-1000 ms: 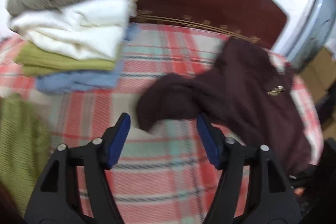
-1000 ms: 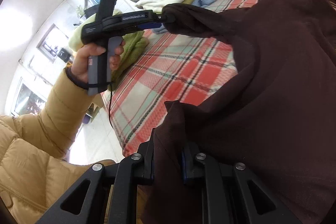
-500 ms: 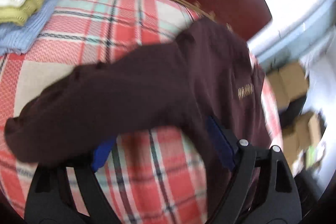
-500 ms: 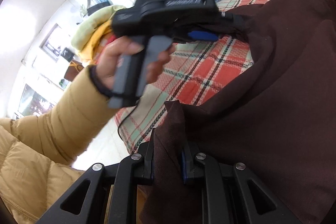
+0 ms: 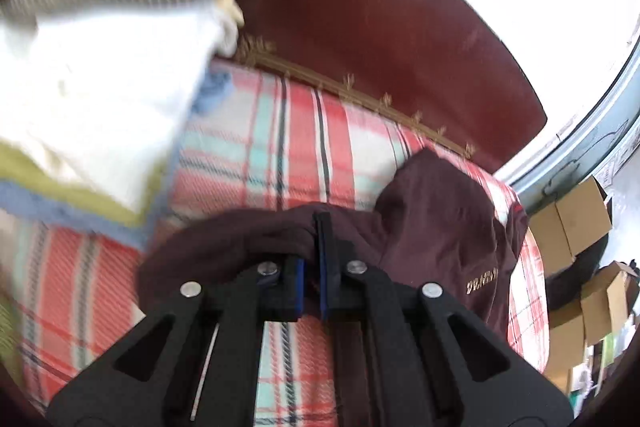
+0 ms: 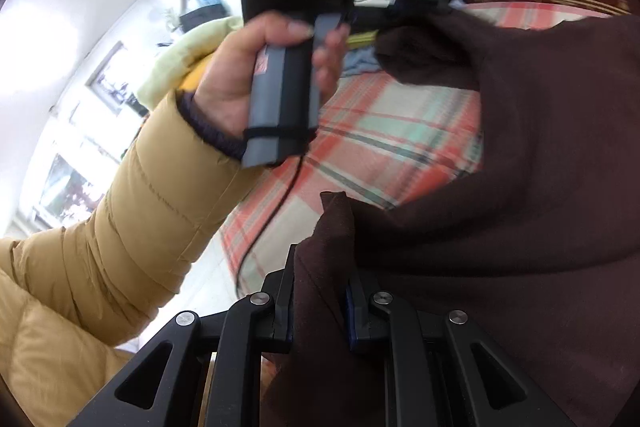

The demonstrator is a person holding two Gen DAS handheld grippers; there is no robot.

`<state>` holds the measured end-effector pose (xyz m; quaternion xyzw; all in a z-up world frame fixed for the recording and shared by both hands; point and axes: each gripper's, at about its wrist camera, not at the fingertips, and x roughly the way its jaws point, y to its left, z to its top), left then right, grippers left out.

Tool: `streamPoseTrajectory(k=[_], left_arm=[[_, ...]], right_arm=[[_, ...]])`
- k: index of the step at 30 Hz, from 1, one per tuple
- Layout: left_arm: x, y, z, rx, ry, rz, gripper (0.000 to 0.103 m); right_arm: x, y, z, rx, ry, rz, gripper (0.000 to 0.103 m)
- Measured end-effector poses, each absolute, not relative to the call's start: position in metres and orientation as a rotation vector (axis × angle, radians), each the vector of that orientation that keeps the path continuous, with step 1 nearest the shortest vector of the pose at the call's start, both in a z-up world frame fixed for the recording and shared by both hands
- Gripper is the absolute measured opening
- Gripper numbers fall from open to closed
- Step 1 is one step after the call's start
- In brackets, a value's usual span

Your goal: Fold clothes

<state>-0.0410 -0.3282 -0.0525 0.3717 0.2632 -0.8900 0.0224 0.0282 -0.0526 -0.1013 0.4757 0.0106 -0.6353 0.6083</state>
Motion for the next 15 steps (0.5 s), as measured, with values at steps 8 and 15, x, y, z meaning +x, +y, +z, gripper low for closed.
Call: streamPoseTrajectory(k=[8,15], left_arm=[[-0.006,-0.326,-0.087,1.289,0.785,-2.754,0.061],[0.081,-0.300,-0.094,1.343,0.695,-2.907,0.088]], right_arm=[[0.036,-0.054,-0.124,1.143,0.136,-1.481,0.047],[0.011,0.076,-0.087,1.090,-0.039,-1.796,0.068]])
